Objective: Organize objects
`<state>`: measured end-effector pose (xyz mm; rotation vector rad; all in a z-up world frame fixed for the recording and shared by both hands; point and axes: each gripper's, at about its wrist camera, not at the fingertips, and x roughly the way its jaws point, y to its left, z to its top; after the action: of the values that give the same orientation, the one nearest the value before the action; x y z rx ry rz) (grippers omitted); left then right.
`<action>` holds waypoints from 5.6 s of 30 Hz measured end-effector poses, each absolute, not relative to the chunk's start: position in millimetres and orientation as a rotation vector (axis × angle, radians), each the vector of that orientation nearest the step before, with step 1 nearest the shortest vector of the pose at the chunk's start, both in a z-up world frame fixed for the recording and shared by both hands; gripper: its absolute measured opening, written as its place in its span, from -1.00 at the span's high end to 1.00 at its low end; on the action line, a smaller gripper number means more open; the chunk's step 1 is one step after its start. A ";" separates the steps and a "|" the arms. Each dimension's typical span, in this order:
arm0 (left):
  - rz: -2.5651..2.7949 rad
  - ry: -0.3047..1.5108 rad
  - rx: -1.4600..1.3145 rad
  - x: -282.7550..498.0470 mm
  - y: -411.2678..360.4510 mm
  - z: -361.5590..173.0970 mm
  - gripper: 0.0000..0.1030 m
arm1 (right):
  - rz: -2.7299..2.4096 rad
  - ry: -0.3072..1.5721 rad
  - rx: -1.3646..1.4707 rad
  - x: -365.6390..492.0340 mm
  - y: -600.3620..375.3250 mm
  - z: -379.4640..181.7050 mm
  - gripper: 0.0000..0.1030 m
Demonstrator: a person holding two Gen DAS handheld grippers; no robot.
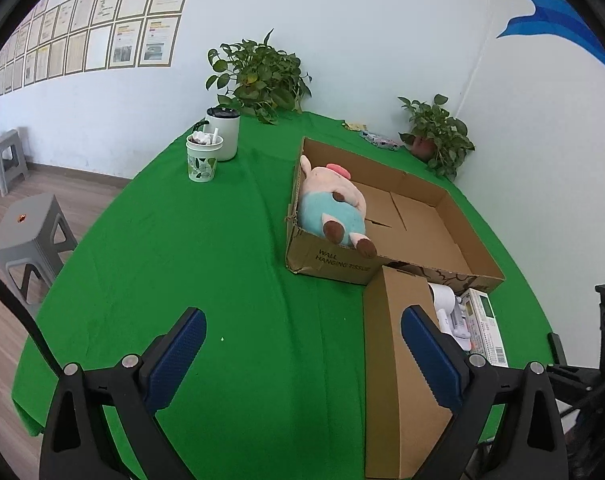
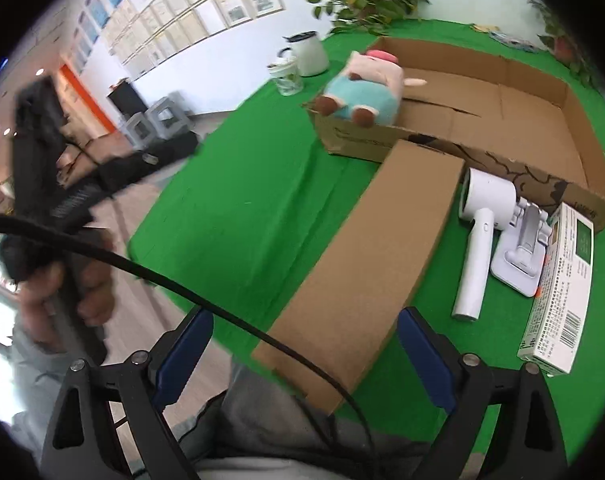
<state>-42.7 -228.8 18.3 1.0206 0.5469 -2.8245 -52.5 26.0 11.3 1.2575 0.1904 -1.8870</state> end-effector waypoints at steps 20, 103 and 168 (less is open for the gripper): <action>-2.782 0.643 1.170 -32.8 -221.3 -37.3 -0.91 | -2.033 0.366 1.241 -41.2 4.7 -49.1 -0.82; -3.120 1.120 1.247 -31.4 -220.8 -49.2 -0.68 | -2.086 0.366 1.424 -53.6 77.7 -60.6 -0.73; -3.006 1.029 1.571 -111.3 -93.3 -75.7 0.03 | -2.157 0.224 1.272 -87.8 106.9 -38.5 -0.44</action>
<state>-111.3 -93.3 -75.7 1.5706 1.0291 -3.0060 -87.8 106.9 -38.5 1.2722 0.2235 -2.1573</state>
